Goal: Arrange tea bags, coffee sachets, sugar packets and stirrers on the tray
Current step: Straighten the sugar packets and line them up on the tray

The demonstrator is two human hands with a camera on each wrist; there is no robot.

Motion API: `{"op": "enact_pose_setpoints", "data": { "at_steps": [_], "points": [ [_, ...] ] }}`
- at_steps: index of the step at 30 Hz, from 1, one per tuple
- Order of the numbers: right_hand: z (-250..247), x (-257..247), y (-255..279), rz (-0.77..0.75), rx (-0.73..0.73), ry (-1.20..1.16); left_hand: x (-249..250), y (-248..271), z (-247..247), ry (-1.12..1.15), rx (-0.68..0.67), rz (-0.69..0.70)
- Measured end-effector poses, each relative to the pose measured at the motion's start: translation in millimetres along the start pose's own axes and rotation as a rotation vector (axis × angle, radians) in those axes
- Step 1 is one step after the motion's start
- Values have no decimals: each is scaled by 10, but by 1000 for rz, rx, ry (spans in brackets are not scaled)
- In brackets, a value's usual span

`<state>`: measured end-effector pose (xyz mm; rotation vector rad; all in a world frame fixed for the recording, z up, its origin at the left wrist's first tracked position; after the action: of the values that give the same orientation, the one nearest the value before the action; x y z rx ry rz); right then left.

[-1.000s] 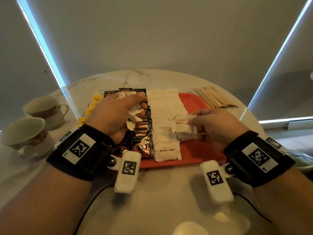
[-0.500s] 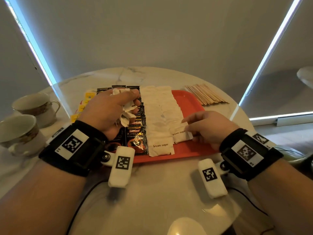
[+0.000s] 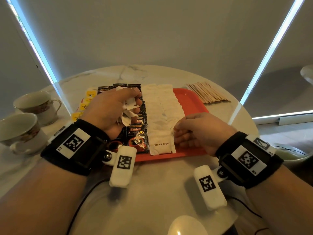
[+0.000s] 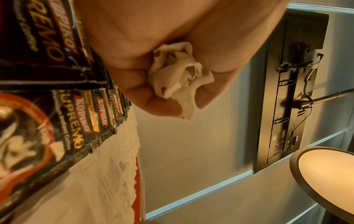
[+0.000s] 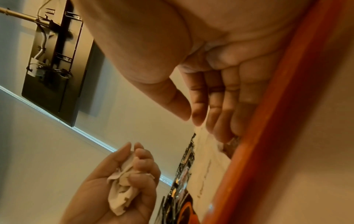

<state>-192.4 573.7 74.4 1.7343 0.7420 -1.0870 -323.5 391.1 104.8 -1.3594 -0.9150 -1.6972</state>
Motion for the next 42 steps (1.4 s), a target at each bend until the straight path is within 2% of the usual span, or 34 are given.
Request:
{"op": "enact_pose_setpoints", "data": {
  "at_steps": [5,9,13,19,21,26,32,37,42],
  "points": [
    [33,-85,-19,-55,-4,-40,-19,10,15,80,21,-38],
    [186,-344,-32,-213,-9,-35,-48,-6,24,92,54,-18],
    [513,-574,-31,-303,-108,23,-17,23,94,71,-17,52],
    [671,-582,-106,-344,-183,-93,51,38,76,12,-82,130],
    [655,-547,-139,-330,-196,-187,35,27,68,-31,-104,130],
    [627,-513,-194,-286,-246,-415,25,27,47,48,-114,91],
    [579,-555,-178,-362,-257,-360,63,47,15,-16,-36,109],
    [578,-551,-165,-332,-288,-347,103,62,62,16,-22,156],
    [568,-567,-139,-356,-296,-475,108,99,89,34,-116,148]
  ]
}}
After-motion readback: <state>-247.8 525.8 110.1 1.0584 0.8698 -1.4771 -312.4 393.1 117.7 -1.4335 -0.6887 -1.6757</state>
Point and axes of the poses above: each hand's wrist, its own y-axis away from the middle knuckle, its own z-axis out of the palm, x = y × z, the point moved 6 cm from there along -y, towards the middle knuckle, and after that the axes turned 3 degrees about z, right-handed, at the moved point
